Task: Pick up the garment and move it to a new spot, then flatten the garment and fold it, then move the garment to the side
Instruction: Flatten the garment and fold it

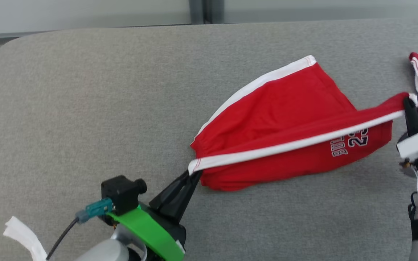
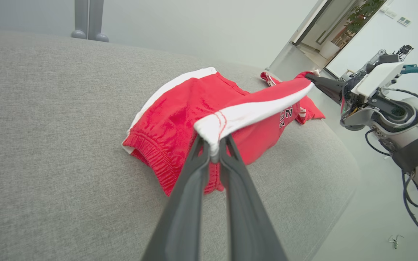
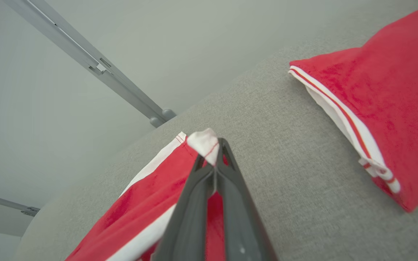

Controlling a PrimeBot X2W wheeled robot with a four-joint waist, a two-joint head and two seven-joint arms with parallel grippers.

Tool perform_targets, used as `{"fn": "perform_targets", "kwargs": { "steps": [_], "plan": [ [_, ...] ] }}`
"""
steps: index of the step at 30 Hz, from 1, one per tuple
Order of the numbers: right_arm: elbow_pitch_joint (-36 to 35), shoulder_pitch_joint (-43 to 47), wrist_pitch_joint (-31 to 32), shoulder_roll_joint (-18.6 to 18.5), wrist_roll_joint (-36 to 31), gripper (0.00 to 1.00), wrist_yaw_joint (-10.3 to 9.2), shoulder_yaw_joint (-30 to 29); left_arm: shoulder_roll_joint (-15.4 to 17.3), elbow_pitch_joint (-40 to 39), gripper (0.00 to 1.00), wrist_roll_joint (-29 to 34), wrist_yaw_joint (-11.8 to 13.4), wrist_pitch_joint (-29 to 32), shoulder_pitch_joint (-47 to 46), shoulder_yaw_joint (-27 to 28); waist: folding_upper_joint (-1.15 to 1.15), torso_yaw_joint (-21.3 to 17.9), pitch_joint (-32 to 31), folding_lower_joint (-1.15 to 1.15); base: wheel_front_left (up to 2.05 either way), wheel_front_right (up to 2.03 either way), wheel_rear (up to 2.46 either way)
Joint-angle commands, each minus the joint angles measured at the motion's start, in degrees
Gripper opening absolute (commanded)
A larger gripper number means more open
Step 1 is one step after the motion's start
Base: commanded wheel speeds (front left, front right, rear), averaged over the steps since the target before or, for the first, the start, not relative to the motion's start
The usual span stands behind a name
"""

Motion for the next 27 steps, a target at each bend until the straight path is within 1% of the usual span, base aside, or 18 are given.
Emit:
{"fn": "perform_targets", "kwargs": {
  "steps": [1, 4, 7, 9, 11, 14, 15, 19, 23, 24, 25, 26, 27],
  "plan": [
    [1.3, -3.6, 1.3, -0.5, -2.4, 0.0, -0.12, -0.7, -0.7, 2.0, 0.0, -0.1, -0.5, 0.4, -2.6, 0.8, 0.0, 6.5, 6.3, 0.0, 0.0, 0.0, 0.0],
    [4.8, -9.5, 4.4, -0.5, -5.9, 0.0, -0.12, -1.6, -3.6, 5.5, 0.0, -0.5, -2.2, 1.8, -6.8, 0.6, 0.0, 8.4, 7.9, 0.0, 0.0, 0.0, 0.0],
    [8.3, -15.3, 7.1, -0.5, -11.3, 0.0, -0.11, -2.0, -6.2, 9.4, 0.0, -1.6, -4.4, 3.8, -10.6, 0.1, 0.0, 10.2, 9.3, 0.0, 0.0, 0.0, 0.0],
    [10.3, -18.2, 8.2, -0.5, -14.5, 0.0, -0.1, -2.2, -7.9, 12.1, 0.0, -2.1, -5.8, 4.9, -12.8, -0.3, 0.0, 11.1, 9.9, 0.0, 0.0, 0.0, 0.0],
    [12.1, -20.6, 8.6, -0.5, -16.8, 0.0, -0.11, -2.6, -9.4, 15.1, 0.0, -1.7, -6.7, 5.5, -14.7, -0.7, 0.0, 11.8, 10.2, 0.0, 0.0, 0.0, 0.0],
    [14.1, -23.7, 9.1, -0.5, -20.1, 0.0, -0.1, -3.1, -11.7, 18.4, 0.0, -2.0, -8.0, 5.8, -16.9, -1.1, 0.0, 12.7, 10.7, 0.0, 0.0, 0.0, 0.0],
    [14.8, -24.5, 9.3, -0.5, -21.3, 0.0, -0.1, -3.3, -12.5, 19.4, 0.0, -2.7, -8.8, 6.0, -17.5, -1.1, 0.0, 12.9, 10.8, 0.0, 0.0, 0.0, 0.0],
    [16.5, -27.0, 9.9, -0.7, -24.8, 0.0, -0.1, -5.0, -14.5, 23.0, 0.0, -2.7, -10.6, 6.3, -19.9, -1.4, 0.0, 13.4, 11.2, 0.0, 0.0, 0.0, 0.0],
    [18.1, -28.1, 9.6, -0.9, -27.8, 0.0, -0.1, -6.4, -16.0, 26.5, 0.0, -3.0, -11.8, 6.6, -21.7, -1.7, 0.0, 13.6, 11.3, 0.0, 0.0, 0.0, 0.0],
    [18.5, -28.6, 9.6, -0.9, -28.2, 0.08, -0.1, -6.5, -16.3, 27.4, 0.09, -3.1, -11.9, 6.5, -22.2, -1.7, 0.0, 13.5, 11.4, 0.0, 0.0, 0.0, 0.0],
    [18.6, -29.1, 9.1, -0.8, -28.1, 0.28, -0.1, -6.5, -16.6, 28.0, 0.22, -3.4, -12.1, 6.1, -22.5, -1.3, 0.0, 13.4, 11.6, 0.0, 0.0, 0.0, 0.0],
    [18.8, -29.5, 8.9, -0.9, -28.3, 0.98, -0.1, -6.4, -17.0, 28.7, 0.49, -3.6, -12.2, 5.6, -23.0, -0.8, 0.0, 13.2, 12.0, 0.0, 0.0, 0.0, 0.0],
    [18.8, -29.8, 8.1, -0.9, -28.2, 1.0, -0.1, -5.9, -17.2, 29.5, 1.0, -3.4, -12.2, 5.1, -23.5, -0.5, 0.0, 13.2, 12.2, 0.0, 0.0, 0.0, 0.0]
  ]
}}
